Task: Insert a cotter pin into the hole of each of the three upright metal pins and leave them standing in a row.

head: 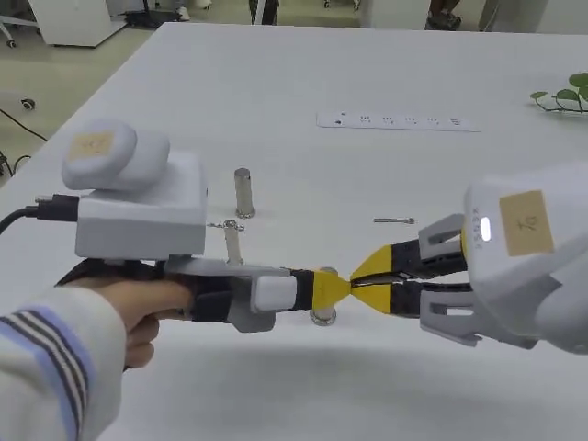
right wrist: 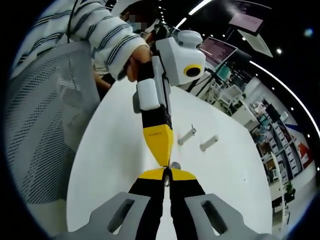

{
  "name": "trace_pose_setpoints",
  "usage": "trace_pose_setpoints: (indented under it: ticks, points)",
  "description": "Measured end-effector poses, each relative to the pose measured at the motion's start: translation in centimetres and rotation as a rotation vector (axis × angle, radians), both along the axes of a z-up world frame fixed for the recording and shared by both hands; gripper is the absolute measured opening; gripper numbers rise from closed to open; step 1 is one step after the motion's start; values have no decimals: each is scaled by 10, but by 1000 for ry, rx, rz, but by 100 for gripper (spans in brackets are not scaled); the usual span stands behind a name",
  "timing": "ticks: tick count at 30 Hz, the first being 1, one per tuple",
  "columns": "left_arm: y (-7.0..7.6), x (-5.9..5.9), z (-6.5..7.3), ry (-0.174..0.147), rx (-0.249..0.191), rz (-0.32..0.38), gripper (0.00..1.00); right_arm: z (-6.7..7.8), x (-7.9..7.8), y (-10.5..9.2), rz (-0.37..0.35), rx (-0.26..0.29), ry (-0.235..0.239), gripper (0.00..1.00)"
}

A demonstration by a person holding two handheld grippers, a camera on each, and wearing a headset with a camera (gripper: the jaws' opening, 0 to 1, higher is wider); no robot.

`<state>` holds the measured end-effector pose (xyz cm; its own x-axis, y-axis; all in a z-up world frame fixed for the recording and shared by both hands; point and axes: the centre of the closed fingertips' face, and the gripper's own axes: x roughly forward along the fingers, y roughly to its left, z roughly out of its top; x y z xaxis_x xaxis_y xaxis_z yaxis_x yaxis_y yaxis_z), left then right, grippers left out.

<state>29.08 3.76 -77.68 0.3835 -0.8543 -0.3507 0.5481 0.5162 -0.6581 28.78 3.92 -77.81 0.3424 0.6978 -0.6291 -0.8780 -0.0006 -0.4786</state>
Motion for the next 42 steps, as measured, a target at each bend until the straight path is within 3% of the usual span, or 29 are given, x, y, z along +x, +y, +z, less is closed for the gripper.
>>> trace_pose_setpoints:
  ticks: [2, 7, 13, 26, 31, 42]
  points:
    - [0, 0, 1, 14, -15, 6, 0, 1, 1, -1, -5, 3, 4, 3]
    - [-2, 1, 3, -8, -32, 12, 1, 3, 2, -2, -18, 12, 3, 3]
    - [-3, 2, 4, -12, -41, 13, 1, 5, 3, -3, -16, 6, -4, 2]
    - [-6, -4, 2, 7, -64, 5, 5, 0, -1, -4, -22, 2, 9, 2]
    - [-5, -3, 3, -19, -56, 5, 5, 0, -3, -4, -25, 8, 14, 2]
    - [-3, -3, 0, 10, -58, 13, 4, -3, -6, -2, -19, 7, 17, 2]
